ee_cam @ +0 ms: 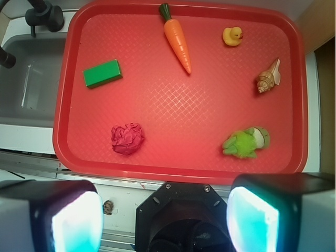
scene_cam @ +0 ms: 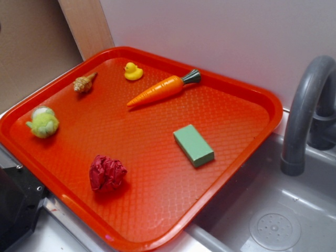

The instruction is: Grab the green block.

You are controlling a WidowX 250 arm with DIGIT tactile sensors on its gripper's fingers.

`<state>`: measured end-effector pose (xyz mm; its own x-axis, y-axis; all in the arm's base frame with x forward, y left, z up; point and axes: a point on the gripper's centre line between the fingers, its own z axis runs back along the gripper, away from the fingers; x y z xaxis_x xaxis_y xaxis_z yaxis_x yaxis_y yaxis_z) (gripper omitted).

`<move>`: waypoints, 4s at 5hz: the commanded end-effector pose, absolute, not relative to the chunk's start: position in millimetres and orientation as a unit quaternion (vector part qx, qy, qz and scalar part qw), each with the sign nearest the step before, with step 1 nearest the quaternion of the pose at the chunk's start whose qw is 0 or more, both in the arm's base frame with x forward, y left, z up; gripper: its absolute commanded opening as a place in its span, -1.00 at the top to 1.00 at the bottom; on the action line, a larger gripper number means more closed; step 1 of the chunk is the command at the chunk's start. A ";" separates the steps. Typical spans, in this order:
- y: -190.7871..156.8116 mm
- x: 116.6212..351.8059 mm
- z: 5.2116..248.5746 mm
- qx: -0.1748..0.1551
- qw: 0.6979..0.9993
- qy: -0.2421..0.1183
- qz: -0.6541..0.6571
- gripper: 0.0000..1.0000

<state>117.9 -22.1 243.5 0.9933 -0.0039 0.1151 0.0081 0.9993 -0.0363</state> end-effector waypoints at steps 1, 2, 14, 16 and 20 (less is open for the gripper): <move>-22.1 117.9 243.5 -0.018 0.998 -0.058 -0.003 -1.00; -47.9 135.7 248.4 -0.036 0.997 -0.060 0.041 -1.00; -103.3 268.1 53.4 -0.001 0.917 -0.040 0.396 1.00; -108.3 282.0 150.2 0.076 0.981 -0.087 0.156 1.00; -21.5 274.8 234.8 0.080 0.994 -0.076 -0.001 1.00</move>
